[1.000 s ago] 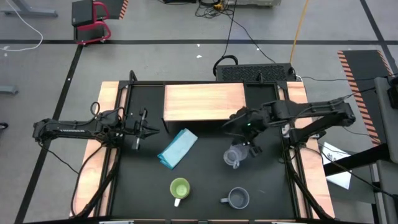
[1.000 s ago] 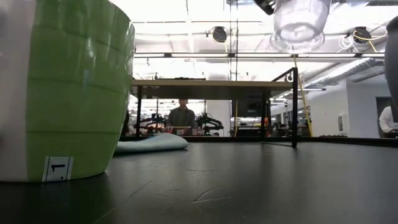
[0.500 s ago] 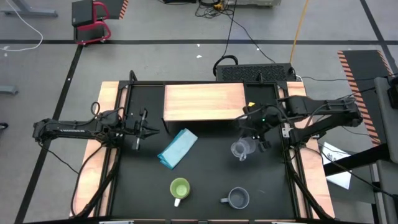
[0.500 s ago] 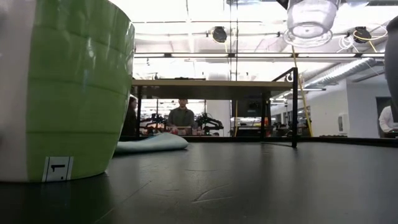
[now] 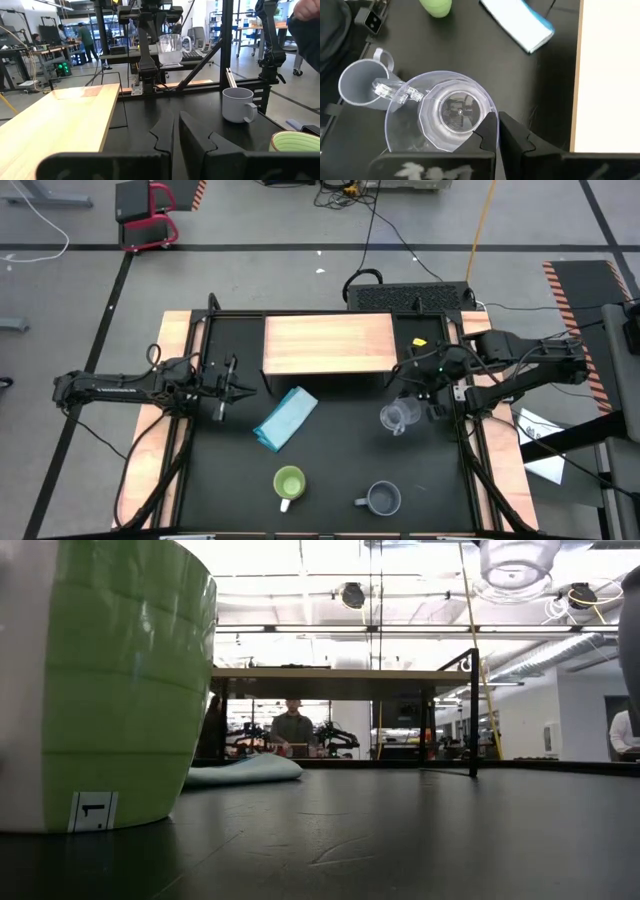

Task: Stack small to large cups/mugs on shelf
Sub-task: Put the transparent mug on the shelf

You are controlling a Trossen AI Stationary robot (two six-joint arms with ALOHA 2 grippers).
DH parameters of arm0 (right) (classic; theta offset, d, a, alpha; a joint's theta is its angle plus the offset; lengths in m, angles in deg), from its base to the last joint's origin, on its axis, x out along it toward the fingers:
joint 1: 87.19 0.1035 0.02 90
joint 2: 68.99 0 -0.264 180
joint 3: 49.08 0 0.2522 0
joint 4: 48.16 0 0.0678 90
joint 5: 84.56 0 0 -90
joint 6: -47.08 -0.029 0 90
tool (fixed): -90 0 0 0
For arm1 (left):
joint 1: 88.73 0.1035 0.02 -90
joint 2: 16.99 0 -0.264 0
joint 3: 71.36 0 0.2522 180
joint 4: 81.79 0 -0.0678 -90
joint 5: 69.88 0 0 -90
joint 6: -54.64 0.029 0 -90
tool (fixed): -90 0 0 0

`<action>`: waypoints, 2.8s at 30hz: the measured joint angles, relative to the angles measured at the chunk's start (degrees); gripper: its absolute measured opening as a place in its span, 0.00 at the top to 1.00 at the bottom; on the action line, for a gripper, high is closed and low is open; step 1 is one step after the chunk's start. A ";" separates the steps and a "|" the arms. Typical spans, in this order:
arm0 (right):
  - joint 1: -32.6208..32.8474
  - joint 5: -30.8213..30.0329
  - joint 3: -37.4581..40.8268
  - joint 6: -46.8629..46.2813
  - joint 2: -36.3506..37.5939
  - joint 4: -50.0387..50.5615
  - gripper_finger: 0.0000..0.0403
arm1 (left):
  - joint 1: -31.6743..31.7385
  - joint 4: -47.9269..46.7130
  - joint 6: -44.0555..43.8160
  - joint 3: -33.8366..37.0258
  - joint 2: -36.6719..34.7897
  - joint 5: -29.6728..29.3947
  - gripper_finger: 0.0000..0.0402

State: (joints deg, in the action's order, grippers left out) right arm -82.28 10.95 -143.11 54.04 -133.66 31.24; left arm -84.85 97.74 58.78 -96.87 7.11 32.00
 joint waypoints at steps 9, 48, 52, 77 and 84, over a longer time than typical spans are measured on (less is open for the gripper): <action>0.00 -0.03 0.02 -4.67 -0.03 6.52 1.00 | 0.00 -0.28 0.11 0.00 0.02 0.00 0.92; -6.43 -2.77 0.02 -3.27 -1.98 3.53 1.00 | 0.00 -0.29 1.09 0.00 -0.01 0.00 0.92; -9.28 -2.53 0.02 -1.41 -3.50 3.50 1.00 | 0.00 -1.27 0.69 0.00 0.02 0.02 0.92; -18.18 -0.67 -10.18 4.57 -11.55 -1.14 1.00 | -0.02 -2.28 1.37 0.00 0.00 0.07 0.92; -18.38 -0.69 -20.28 5.98 -20.03 1.89 1.00 | -0.02 -3.25 1.61 0.00 0.02 0.07 0.92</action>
State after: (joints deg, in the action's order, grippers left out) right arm -100.66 10.26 -163.38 60.02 -153.69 33.12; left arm -84.87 94.50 60.39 -96.87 7.13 32.06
